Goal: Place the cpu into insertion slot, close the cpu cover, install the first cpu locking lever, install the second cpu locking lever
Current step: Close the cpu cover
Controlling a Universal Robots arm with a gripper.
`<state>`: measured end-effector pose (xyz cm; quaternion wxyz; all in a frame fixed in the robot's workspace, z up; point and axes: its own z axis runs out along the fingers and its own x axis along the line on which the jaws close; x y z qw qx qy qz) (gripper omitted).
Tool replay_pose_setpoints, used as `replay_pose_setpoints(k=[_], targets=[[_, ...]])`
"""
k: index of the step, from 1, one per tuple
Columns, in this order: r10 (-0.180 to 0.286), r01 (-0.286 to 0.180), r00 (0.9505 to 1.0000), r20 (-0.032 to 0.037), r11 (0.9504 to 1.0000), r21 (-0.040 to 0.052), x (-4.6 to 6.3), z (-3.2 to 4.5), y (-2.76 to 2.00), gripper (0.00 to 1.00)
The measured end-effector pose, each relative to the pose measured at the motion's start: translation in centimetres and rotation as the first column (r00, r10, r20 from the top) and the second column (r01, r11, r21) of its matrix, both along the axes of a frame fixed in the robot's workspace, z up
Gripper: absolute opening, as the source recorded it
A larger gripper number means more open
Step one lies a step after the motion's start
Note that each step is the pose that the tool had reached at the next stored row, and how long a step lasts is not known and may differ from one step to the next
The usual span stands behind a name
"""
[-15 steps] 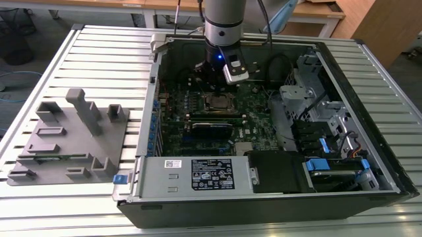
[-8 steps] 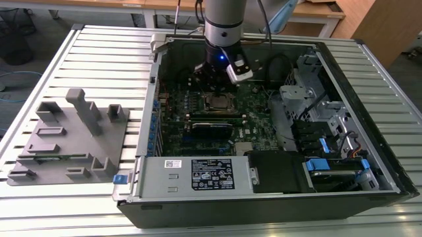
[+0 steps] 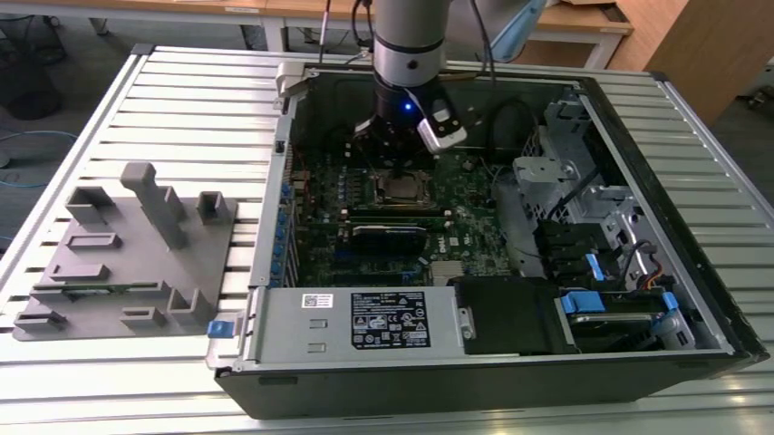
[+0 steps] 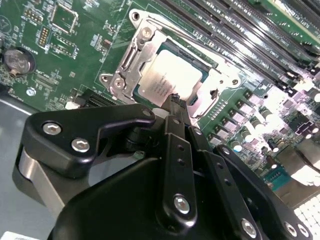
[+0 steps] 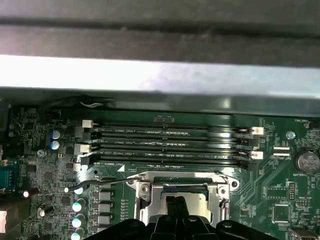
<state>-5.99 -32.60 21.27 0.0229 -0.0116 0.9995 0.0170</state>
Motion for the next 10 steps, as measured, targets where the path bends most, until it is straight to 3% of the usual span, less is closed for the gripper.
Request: replay_pose_setpoints(k=[10], targets=[[0.000,0.000,1.0000,-0.0001,1.0000,-0.0038,-0.61,-0.29,-0.61,0.10]])
